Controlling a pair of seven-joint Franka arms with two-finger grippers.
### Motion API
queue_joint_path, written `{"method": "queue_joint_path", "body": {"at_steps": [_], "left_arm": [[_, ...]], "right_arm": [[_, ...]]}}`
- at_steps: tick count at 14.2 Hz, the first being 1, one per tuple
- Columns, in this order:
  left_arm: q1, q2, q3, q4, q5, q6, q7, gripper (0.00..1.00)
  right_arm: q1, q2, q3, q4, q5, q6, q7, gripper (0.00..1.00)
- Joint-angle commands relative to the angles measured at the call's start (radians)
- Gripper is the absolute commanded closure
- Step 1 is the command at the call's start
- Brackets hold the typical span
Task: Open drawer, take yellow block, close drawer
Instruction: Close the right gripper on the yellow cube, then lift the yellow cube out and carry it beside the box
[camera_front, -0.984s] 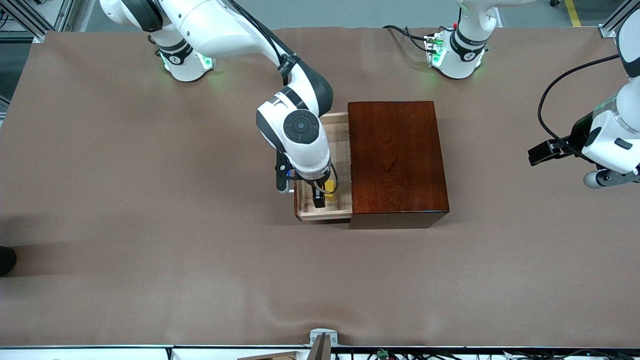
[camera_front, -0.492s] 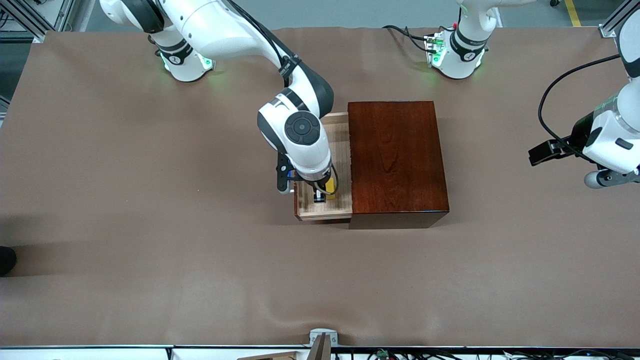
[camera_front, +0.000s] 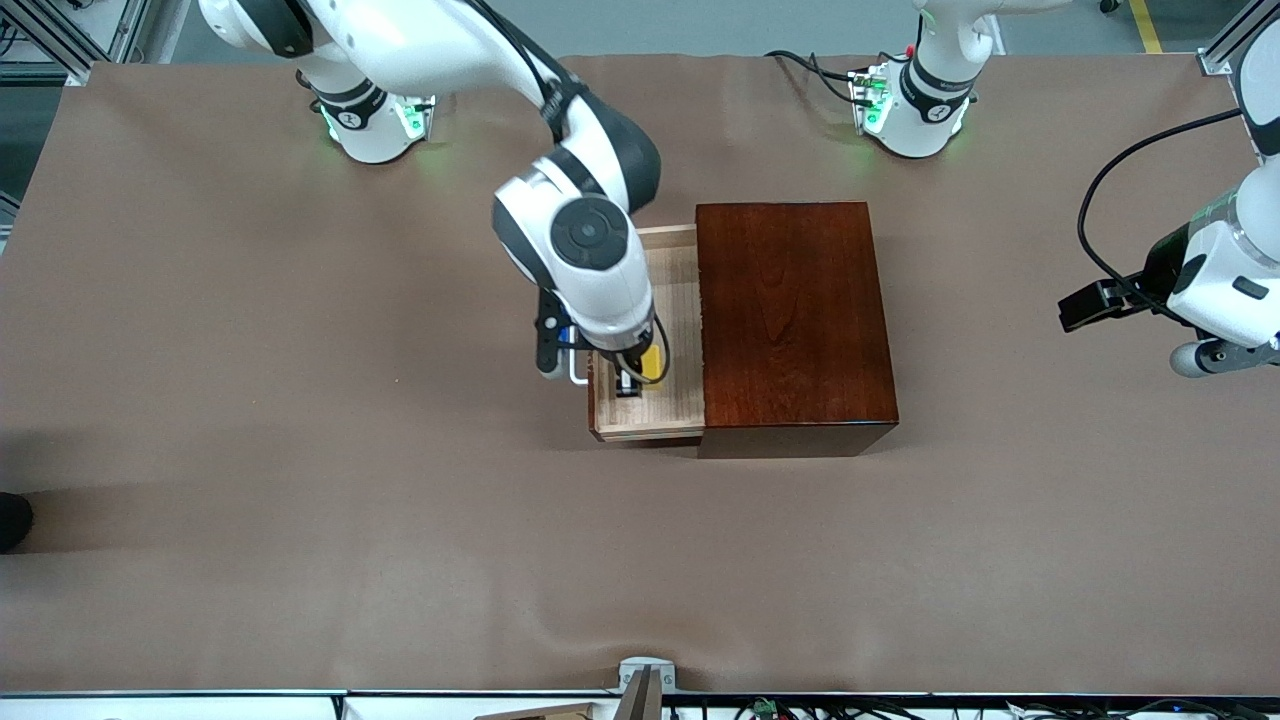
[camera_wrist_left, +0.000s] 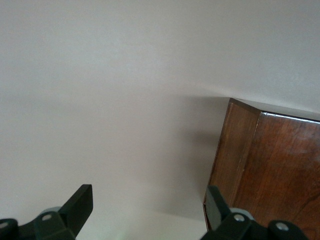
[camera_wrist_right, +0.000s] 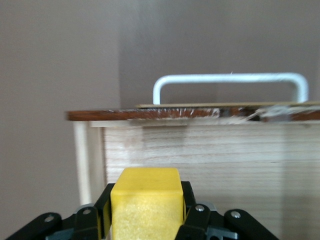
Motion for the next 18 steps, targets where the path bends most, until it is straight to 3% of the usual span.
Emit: {"method": "queue_joint_path", "body": {"at_steps": [1,7,10,14,18], "left_arm": [[0.009,-0.011,-0.004,-0.006,-0.014,0.008,-0.012,0.00],[0.009,-0.011,-0.004,-0.006,-0.014,0.008,-0.012,0.00],[0.009,-0.011,-0.004,-0.006,-0.014,0.008,-0.012,0.00],[0.009,-0.011,-0.004,-0.006,-0.014,0.008,-0.012,0.00],[0.009,-0.011,-0.004,-0.006,-0.012,0.008,-0.012,0.00]], "right_arm": [[-0.085,-0.111,0.012,-0.011,0.070,-0.115,-0.183,0.91],[-0.284,-0.294,-0.004,-0.087,0.049,-0.355,-0.916,1.00],[-0.421,-0.390,-0.004,-0.201,-0.002,-0.355,-1.284,1.00],[-0.582,-0.437,-0.004,-0.278,-0.066,-0.331,-1.715,1.00],[-0.758,-0.424,-0.004,-0.354,-0.069,-0.155,-2.068,1.00]]}}
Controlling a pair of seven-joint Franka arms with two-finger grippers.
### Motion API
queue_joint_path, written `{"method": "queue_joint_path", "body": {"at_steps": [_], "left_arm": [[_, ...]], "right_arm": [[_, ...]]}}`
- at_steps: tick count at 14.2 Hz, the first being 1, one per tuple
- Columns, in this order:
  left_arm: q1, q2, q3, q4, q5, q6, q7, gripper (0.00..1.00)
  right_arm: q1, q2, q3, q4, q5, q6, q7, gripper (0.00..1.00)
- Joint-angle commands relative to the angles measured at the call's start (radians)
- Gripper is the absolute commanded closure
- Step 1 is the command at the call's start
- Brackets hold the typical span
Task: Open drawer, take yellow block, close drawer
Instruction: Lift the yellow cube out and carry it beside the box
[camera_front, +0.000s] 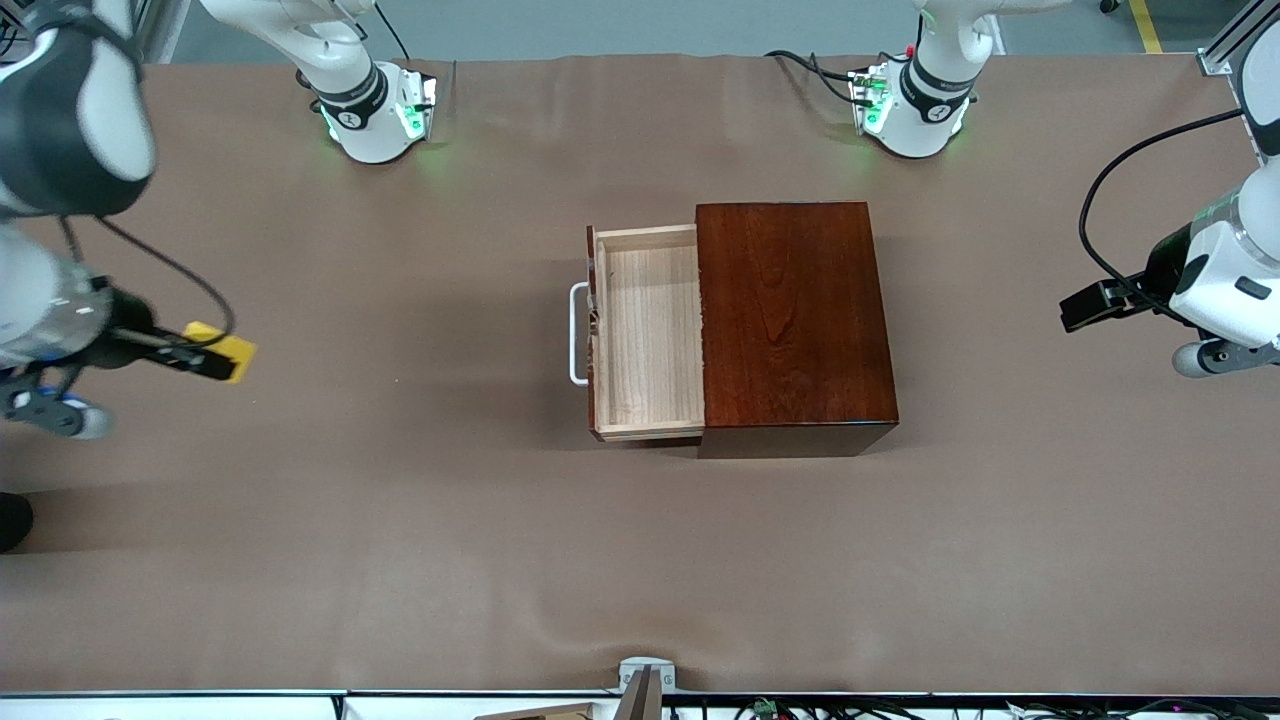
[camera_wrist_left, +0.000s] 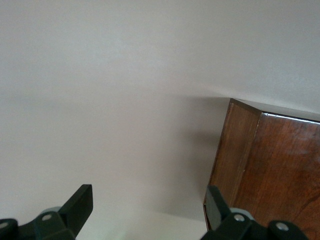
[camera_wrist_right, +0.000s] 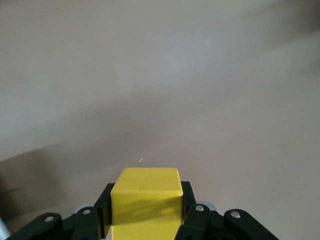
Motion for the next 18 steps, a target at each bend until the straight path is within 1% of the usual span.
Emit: {"method": "queue_joint_path", "body": {"at_steps": [1,4,6,9,13,18], "left_arm": [[0.008,-0.011,-0.005,-0.006,-0.012,0.008,-0.012,0.00],[0.008,-0.011,-0.005,-0.006,-0.012,0.008,-0.012,0.00],[0.008,-0.009,-0.005,-0.006,-0.012,0.008,-0.012,0.00],[0.008,-0.009,-0.005,-0.006,-0.014,0.008,-0.012,0.00],[0.008,-0.009,-0.005,-0.006,-0.014,0.008,-0.012,0.00],[0.008,-0.009,-0.005,-0.006,-0.014,0.008,-0.012,0.00]], "right_arm": [[-0.115,-0.007,0.023,-0.073,-0.011,0.125,-0.192,1.00],[-0.192,0.082,0.025,-0.071,-0.022,0.246,-0.327,1.00],[-0.219,0.143,0.025,-0.070,-0.022,0.332,-0.375,1.00],[-0.265,0.231,0.026,-0.062,-0.012,0.394,-0.424,1.00],[-0.304,0.335,0.026,-0.061,-0.008,0.521,-0.527,1.00],[-0.304,0.403,0.026,-0.061,-0.005,0.596,-0.541,1.00]]}}
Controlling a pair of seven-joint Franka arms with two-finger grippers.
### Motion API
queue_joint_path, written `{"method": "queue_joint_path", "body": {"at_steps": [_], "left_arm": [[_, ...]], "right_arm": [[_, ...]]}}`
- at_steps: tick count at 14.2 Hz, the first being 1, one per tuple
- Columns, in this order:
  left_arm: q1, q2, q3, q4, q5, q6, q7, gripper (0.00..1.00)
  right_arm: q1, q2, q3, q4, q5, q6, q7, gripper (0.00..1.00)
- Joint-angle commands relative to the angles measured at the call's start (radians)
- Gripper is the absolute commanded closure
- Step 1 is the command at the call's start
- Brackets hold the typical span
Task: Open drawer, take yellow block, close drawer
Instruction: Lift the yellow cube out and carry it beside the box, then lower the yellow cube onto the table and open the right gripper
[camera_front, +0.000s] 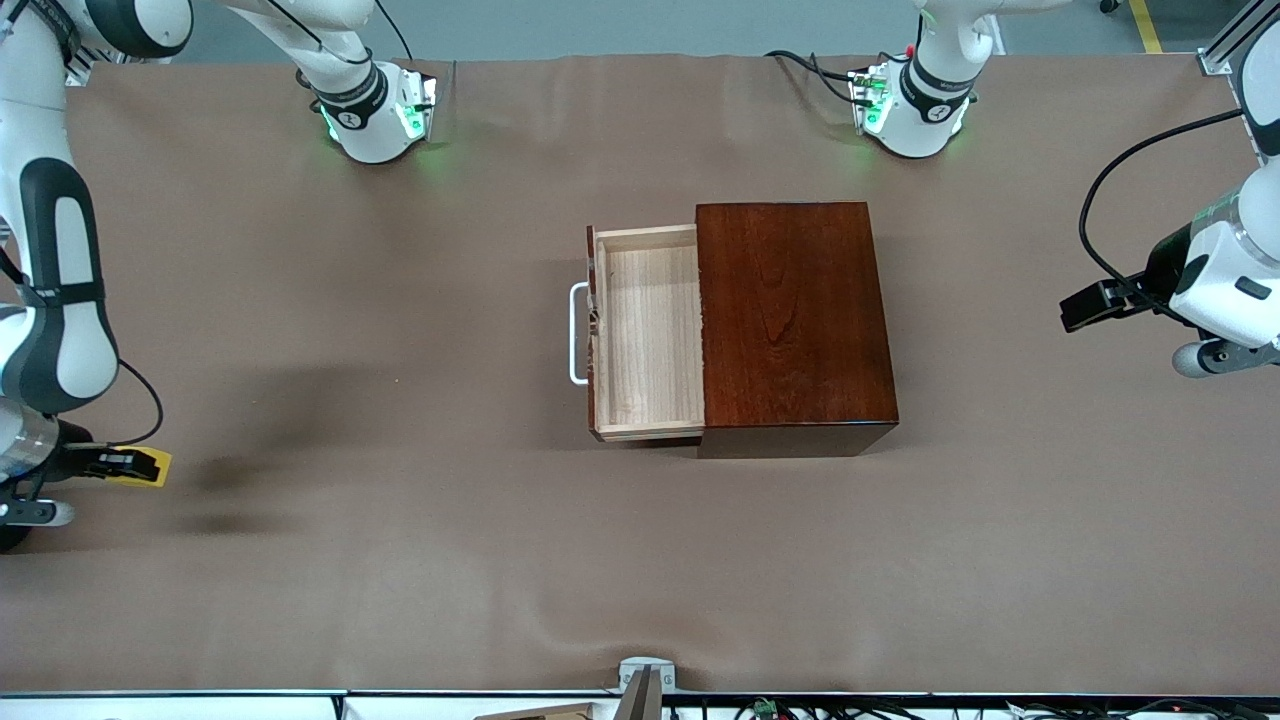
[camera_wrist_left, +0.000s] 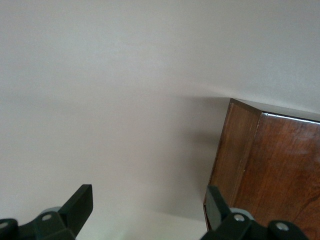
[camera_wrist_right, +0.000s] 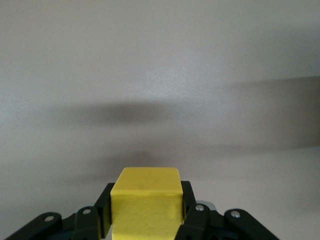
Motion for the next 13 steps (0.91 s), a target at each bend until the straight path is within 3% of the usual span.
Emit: {"method": "queue_joint_path", "body": {"at_steps": [1,13], "left_arm": [[0.008,-0.009,-0.005,-0.006,-0.014,0.007,-0.012,0.00],[0.009,-0.009,-0.005,-0.006,-0.014,0.007,-0.012,0.00]], "right_arm": [[-0.012,0.037,0.022,0.020,0.001,0.038,-0.012,1.00],[-0.022,0.164,0.022,0.080,-0.006,0.076,-0.014,1.00]]}}
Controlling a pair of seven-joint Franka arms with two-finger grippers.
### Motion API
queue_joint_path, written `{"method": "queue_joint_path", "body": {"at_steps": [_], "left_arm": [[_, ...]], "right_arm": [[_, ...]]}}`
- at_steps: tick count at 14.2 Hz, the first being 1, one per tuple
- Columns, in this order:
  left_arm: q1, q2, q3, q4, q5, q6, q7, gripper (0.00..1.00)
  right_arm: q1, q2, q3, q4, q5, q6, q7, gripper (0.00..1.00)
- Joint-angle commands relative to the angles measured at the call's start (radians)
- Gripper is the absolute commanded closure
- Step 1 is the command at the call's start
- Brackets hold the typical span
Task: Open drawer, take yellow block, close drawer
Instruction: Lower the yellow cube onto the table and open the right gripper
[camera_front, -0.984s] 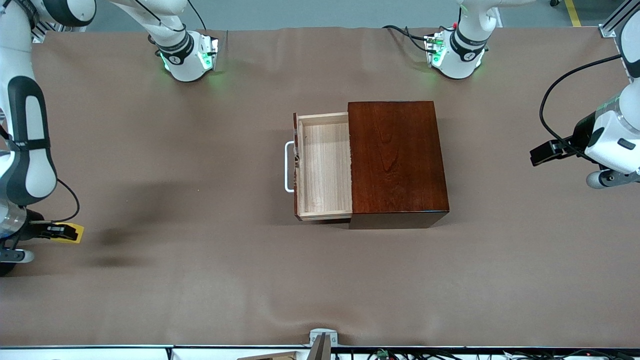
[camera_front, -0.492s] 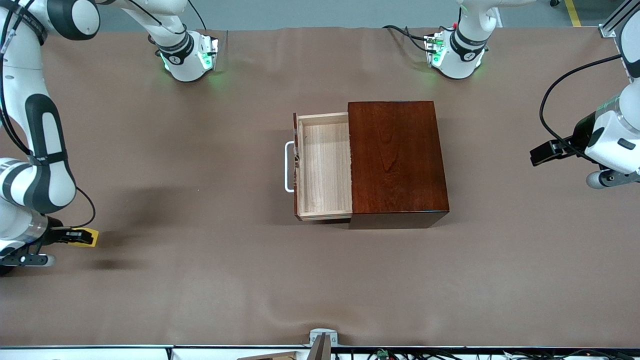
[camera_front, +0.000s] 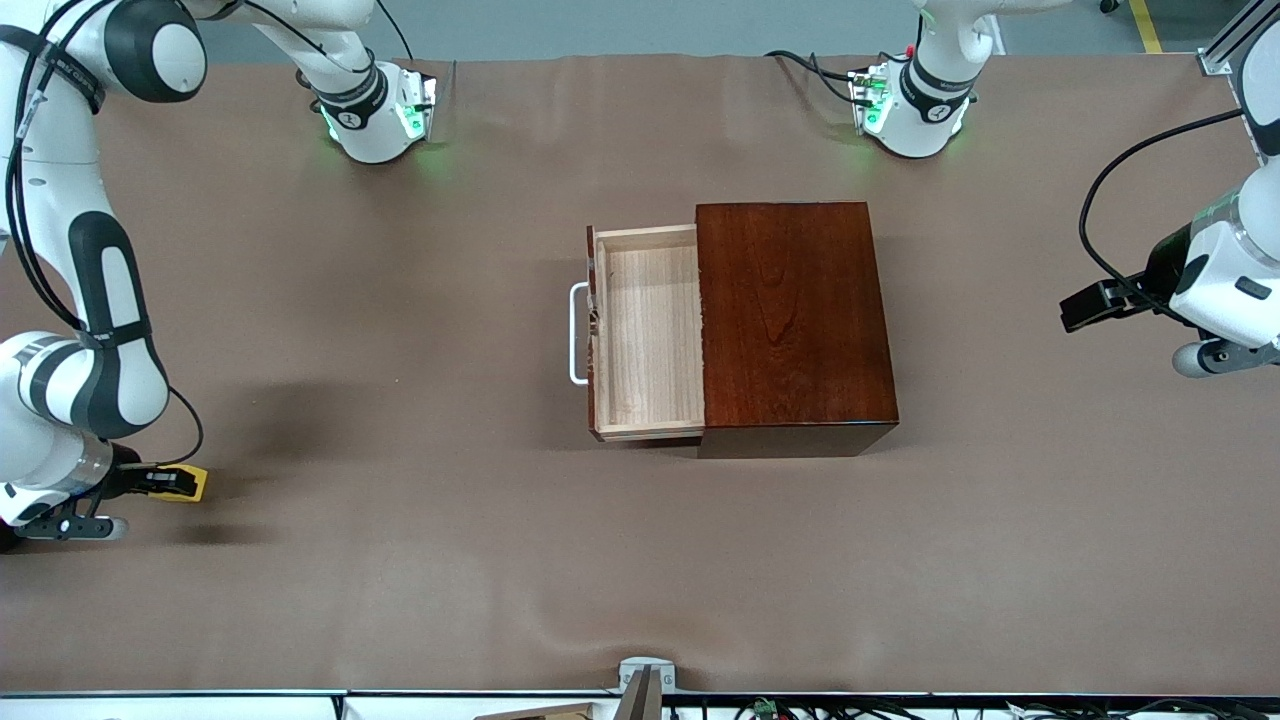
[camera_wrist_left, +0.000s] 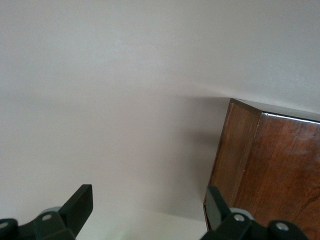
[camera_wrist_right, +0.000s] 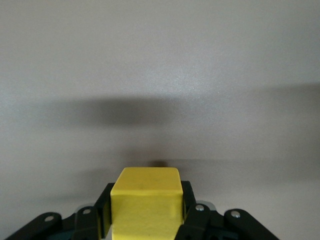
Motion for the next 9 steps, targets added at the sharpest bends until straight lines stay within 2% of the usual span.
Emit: {"method": "queue_joint_path", "body": {"at_steps": [1,4,5,6,7,8,9], "left_arm": [[0.009,-0.009,-0.005,-0.006,-0.014,0.007,-0.012,0.00],[0.008,-0.009,-0.005,-0.006,-0.014,0.007,-0.012,0.00],[0.009,-0.008,-0.005,-0.006,-0.014,0.007,-0.012,0.00],[0.008,-0.009,-0.005,-0.006,-0.014,0.007,-0.012,0.00],[0.008,-0.008,-0.005,-0.006,-0.014,0.007,-0.012,0.00],[0.008,-0.009,-0.005,-0.006,-0.014,0.007,-0.012,0.00],[0.009,-0.008,-0.005,-0.006,-0.014,0.007,-0.012,0.00]], "right_arm": [[-0.019,0.033,0.015,0.038,-0.005,-0.010,-0.012,1.00],[-0.025,0.036,0.015,0.036,-0.004,-0.010,-0.013,1.00],[-0.024,0.036,0.015,0.036,-0.004,-0.008,-0.012,0.86],[-0.024,0.035,0.016,0.038,-0.005,-0.008,-0.009,0.56],[-0.022,0.033,0.016,0.044,-0.004,-0.010,-0.007,0.33],[-0.022,0.029,0.018,0.048,-0.004,-0.014,-0.006,0.13],[-0.022,0.026,0.018,0.050,-0.002,-0.014,-0.003,0.00]]}}
